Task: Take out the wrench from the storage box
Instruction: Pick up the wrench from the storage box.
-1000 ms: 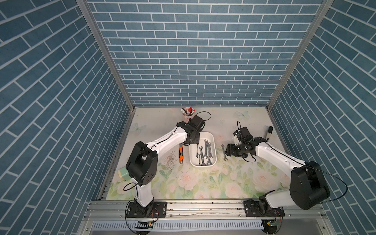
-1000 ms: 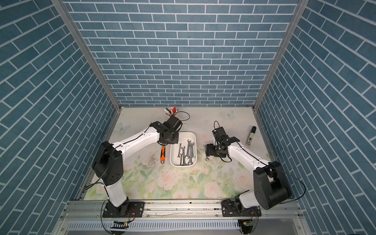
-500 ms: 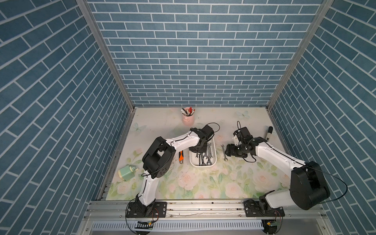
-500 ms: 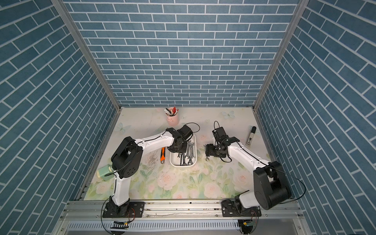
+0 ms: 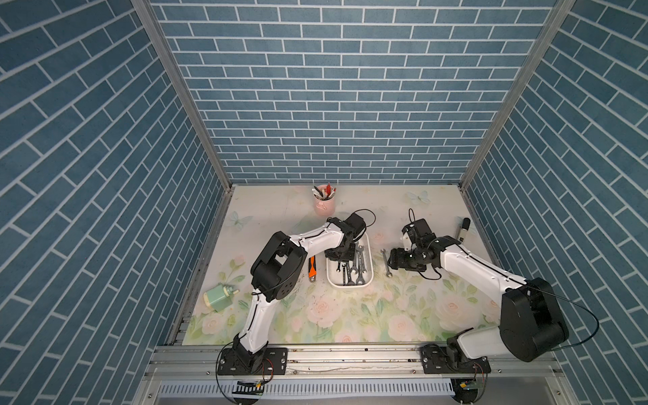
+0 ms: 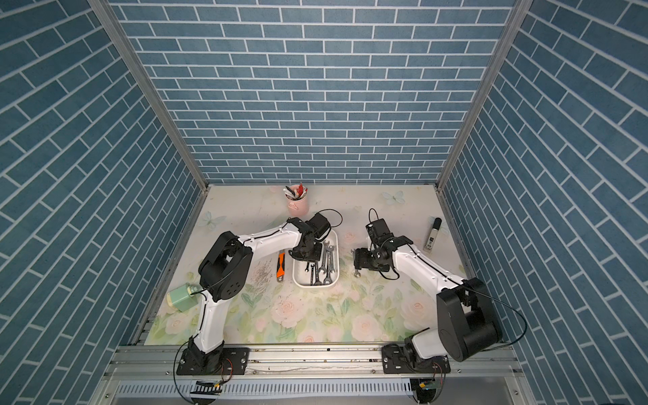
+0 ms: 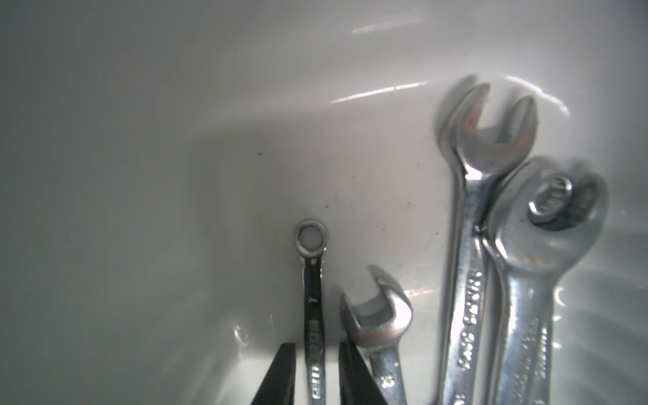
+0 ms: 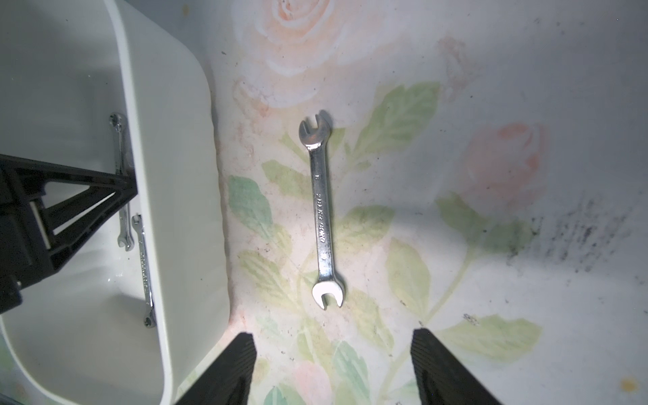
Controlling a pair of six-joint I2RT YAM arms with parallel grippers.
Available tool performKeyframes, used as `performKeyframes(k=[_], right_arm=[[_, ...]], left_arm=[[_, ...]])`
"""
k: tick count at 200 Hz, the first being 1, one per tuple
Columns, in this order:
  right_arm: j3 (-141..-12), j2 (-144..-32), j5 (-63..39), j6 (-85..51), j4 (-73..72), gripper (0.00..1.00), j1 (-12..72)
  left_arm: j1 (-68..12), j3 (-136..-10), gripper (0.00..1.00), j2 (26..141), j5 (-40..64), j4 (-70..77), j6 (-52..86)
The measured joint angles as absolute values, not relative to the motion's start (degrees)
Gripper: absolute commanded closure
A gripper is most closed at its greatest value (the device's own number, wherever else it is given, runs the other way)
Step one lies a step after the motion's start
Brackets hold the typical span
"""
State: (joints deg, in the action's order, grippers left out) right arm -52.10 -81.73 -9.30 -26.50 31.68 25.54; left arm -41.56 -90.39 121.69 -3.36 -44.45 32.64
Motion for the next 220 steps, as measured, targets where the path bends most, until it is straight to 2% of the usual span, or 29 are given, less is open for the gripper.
performKeyframes(k=[72, 150, 220], right_arm=[[-51.9, -81.7, -9.7, -26.5, 31.7, 0.26, 25.5], [-51.7, -81.7, -9.9, -26.5, 31.7, 0.26, 25.5], [-51.7, -81.5, -9.9, -26.5, 31.8, 0.26, 25.5]], left_arm=[[-40.6, -94.8, 0.87, 124.3, -2.2, -47.9, 30.8], [-39.8, -96.9, 0.89, 124.7, -2.1, -50.7, 29.9], [-38.5, -105.4, 0.90, 124.0, -2.9, -55.7, 29.6]])
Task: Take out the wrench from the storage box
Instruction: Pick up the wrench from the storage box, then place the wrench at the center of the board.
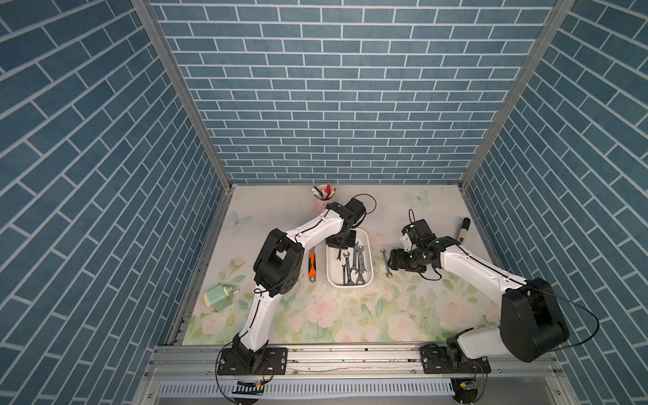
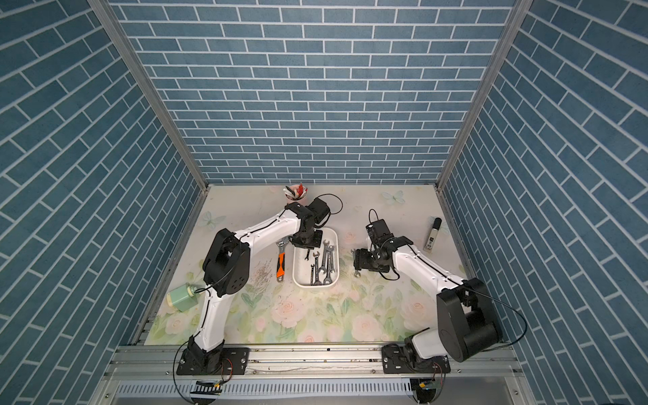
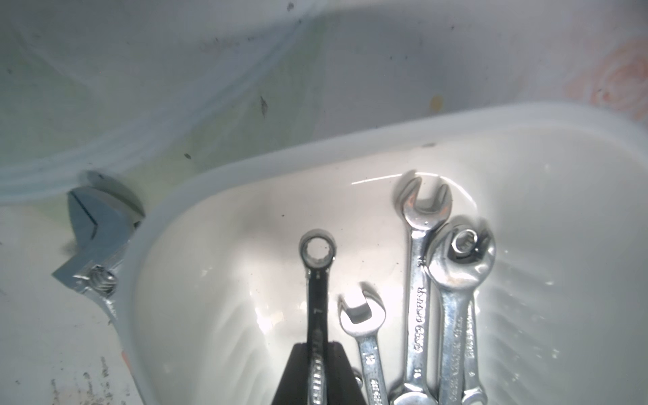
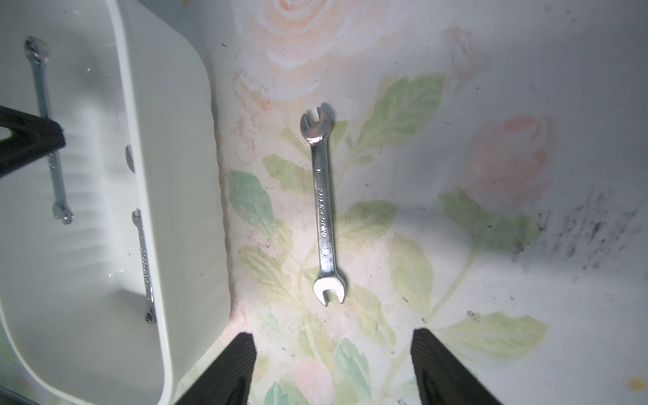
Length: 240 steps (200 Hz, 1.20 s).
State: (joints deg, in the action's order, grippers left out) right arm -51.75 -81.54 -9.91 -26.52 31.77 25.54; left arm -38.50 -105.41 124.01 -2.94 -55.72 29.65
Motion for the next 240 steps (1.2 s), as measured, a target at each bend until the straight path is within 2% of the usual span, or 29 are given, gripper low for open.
performKeyframes(k=[70, 149, 193, 240], right_arm=[[-51.7, -81.3, -10.0, -26.5, 31.9, 0.26, 25.5], [-52.5, -81.3, -10.1, -26.5, 32.9, 0.26, 25.5], [-55.2, -81.3, -10.2, -26.6, 34.4, 0.26, 25.5], [-59.3, -81.3, -10.2, -27.1, 37.9, 0.26, 26.0]], left_arm=[[-32.8, -104.4, 0.89, 115.3, -3.8, -58.5, 28.0], [-22.4, -83.6, 0.89, 106.0, -2.7, -51.6, 25.2], [-20.9, -73.4, 0.90, 105.7, -0.7, -45.2, 24.5], [-20.5, -68.6, 0.89, 105.8, 0.9, -39.4, 24.2]])
